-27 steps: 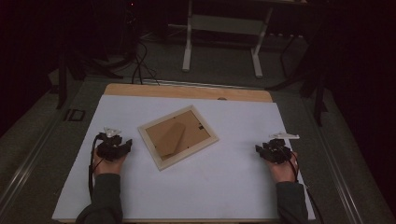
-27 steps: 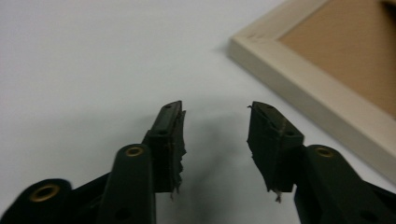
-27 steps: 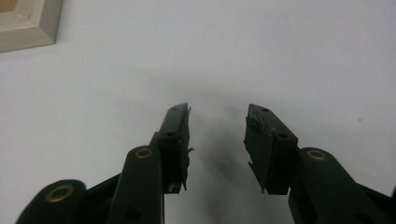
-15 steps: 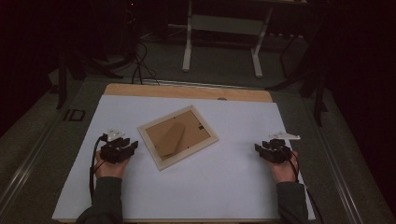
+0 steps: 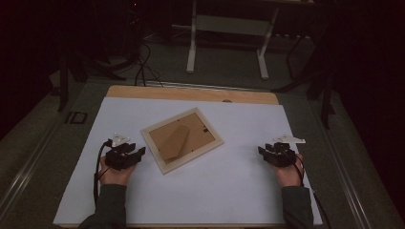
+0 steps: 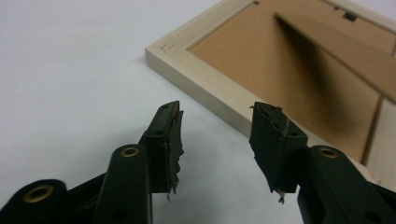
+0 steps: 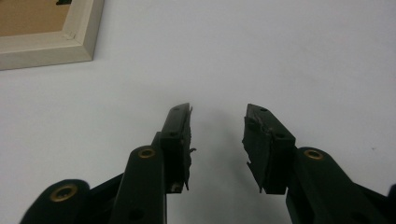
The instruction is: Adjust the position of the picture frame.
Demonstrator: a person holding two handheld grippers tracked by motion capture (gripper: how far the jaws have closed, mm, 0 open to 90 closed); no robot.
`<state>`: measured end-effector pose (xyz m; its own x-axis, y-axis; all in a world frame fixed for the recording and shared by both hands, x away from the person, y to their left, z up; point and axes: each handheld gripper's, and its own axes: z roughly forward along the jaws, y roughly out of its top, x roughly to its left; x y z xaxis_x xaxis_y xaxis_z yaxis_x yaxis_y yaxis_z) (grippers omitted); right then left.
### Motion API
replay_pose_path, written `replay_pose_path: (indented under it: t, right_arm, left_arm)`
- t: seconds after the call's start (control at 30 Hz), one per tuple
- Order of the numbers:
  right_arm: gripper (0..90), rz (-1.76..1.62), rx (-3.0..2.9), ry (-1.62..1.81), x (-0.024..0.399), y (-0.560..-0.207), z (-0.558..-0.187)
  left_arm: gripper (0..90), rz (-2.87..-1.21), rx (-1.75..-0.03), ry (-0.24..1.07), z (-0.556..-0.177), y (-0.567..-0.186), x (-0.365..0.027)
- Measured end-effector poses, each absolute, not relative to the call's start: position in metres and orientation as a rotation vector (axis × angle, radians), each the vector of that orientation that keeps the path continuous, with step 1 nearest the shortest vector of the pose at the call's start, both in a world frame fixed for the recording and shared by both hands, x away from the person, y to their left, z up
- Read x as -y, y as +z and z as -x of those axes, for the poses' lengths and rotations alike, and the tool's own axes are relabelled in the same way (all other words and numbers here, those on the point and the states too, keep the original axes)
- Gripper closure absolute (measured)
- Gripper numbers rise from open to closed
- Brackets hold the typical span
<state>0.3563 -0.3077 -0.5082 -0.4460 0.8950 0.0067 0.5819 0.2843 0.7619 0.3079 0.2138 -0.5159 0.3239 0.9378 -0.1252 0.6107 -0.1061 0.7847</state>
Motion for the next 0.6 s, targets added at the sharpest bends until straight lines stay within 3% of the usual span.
replay_pose_path:
  t: [0.17, 0.33, 0.6]
  right_arm:
    - [59.8, -1.318, -2.137, 0.998, 0.304, -0.506, -0.356]
    - [55.6, -1.324, -2.161, 1.03, 0.299, -0.501, -0.358]
    - [59.9, -1.23, -2.207, 1.087, 0.279, -0.489, -0.365]
  left_arm:
    - [51.4, -1.821, -1.329, 0.515, -0.306, -0.514, -0.211]
    - [58.2, -1.85, -1.273, 0.485, -0.302, -0.514, -0.205]
    - [60.7, -1.87, -1.271, 0.469, -0.292, -0.515, -0.204]
